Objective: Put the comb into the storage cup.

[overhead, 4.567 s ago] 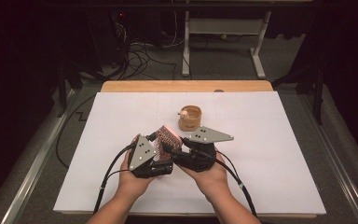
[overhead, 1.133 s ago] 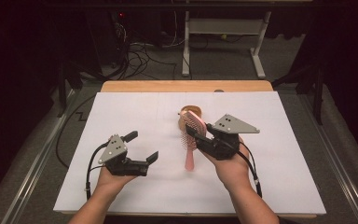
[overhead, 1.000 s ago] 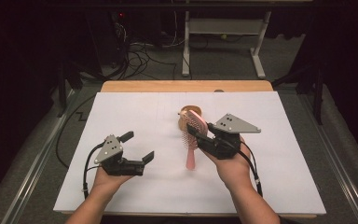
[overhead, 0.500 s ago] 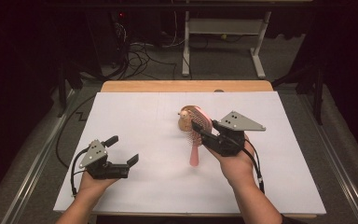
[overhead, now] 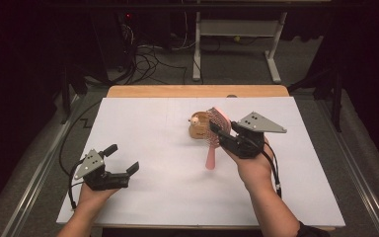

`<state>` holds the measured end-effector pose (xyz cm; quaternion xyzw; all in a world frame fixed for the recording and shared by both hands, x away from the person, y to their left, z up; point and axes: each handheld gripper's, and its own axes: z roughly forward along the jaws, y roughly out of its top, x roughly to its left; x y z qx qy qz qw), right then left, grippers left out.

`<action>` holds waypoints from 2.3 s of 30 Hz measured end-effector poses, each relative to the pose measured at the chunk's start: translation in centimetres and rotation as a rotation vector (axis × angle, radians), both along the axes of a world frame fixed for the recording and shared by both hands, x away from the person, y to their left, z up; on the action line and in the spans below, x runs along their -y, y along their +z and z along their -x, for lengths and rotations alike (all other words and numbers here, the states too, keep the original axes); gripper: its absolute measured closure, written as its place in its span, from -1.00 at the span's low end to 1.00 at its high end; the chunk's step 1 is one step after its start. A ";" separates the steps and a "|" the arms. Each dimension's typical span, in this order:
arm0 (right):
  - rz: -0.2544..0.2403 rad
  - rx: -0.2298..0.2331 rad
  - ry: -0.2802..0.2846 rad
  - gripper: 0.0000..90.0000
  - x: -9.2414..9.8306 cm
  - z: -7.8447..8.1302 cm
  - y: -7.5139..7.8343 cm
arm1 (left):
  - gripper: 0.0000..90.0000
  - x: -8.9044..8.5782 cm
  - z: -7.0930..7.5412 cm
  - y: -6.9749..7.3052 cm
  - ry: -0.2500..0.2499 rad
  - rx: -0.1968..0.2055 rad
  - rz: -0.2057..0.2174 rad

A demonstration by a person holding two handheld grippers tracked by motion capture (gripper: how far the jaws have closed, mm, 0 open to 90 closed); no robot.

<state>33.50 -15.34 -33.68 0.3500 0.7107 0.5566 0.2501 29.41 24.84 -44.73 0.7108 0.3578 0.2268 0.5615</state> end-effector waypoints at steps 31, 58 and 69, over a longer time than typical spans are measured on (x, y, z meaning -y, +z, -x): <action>-0.044 0.081 -0.095 0.46 0.7 -2.9 2.2 | -1.00 0.3 0.1 -0.4 -0.018 -0.005 -0.002; -0.067 0.145 -0.167 0.46 0.5 -5.6 5.5 | -1.00 0.7 0.2 -0.8 -0.045 -0.010 -0.005; -0.069 0.158 -0.193 0.46 -0.2 -7.1 5.8 | -1.00 0.7 0.2 -0.8 -0.045 -0.006 -0.005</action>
